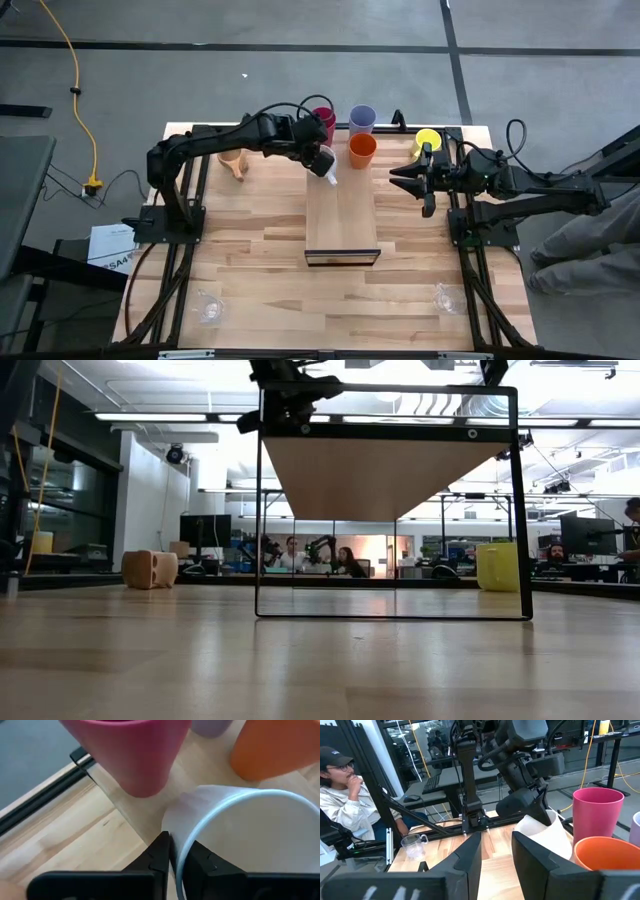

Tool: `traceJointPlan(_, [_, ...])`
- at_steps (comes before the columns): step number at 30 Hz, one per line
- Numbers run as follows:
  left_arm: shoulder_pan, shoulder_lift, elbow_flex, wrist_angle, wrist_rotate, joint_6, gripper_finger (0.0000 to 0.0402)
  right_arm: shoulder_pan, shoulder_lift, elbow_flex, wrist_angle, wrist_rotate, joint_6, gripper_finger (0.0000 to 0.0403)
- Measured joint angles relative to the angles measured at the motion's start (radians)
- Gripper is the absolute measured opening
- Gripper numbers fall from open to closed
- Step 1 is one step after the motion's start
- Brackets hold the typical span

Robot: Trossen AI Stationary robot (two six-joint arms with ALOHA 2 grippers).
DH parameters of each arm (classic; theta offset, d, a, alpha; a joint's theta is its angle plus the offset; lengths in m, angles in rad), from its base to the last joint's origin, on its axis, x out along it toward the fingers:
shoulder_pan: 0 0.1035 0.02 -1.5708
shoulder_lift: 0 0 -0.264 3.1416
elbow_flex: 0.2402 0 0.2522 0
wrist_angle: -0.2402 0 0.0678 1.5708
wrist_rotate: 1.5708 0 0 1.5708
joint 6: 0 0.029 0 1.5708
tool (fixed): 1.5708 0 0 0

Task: Stack small to large cups/mugs on shelf
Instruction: Put the white cup on the shelf

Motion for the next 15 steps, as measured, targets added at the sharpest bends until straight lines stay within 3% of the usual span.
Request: traceJointPlan(15, [0.000, 0.000, 0.000, 0.076, -0.032, 0.003, 0.0126, 0.000, 0.000, 0.000, 0.000, 0.000, 0.000, 0.0099])
